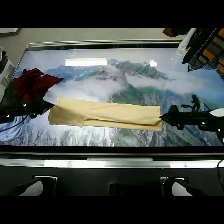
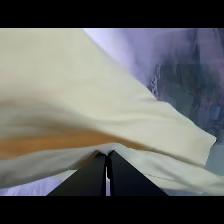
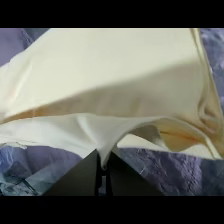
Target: Fold the clothes and pants, and hang the long-sleeved shirts on hangers.
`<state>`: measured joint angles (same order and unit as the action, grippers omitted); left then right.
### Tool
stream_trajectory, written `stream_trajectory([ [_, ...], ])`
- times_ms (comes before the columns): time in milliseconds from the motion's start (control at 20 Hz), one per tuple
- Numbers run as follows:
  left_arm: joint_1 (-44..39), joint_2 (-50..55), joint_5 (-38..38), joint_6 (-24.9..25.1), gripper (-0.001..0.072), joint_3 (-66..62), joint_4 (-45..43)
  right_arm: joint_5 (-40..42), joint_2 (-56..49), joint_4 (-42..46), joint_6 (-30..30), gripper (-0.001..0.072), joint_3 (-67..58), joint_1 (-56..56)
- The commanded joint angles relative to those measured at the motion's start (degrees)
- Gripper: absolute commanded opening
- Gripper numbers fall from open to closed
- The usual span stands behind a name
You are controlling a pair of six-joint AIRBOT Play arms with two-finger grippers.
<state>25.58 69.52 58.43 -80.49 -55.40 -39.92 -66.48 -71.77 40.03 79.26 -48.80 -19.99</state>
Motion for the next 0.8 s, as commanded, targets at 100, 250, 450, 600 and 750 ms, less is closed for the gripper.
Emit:
stream_trajectory([
  [100,-4.22,16.92,-3.74,-0.98,0.0012,-13.97,0.57,12.98,-8.22,2.08,5.16,0.0027,-4.79,4.96],
  [250,-5.11,21.46,-4.07,-0.96,0.0012,-17.73,0.55,15.65,-9.35,2.08,5.86,0.0028,-4.94,4.96],
  [450,-6.01,25.4,-4.28,-1.14,0.0032,-17.92,0.55,15.23,-11.39,1.99,5.88,0.0231,-4.94,4.96],
  [600,-4.66,24.81,-4.0,-0.83,0.0335,-18.93,0.44,6.51,-10.64,2.27,5.29,0.0469,-8.9,1.73],
  [750,-2.38,21.11,-3.89,1.33,0.0337,-20.61,-0.76,-1.33,-10.51,6.45,4.48,0.0489,-14.6,-5.03],
])
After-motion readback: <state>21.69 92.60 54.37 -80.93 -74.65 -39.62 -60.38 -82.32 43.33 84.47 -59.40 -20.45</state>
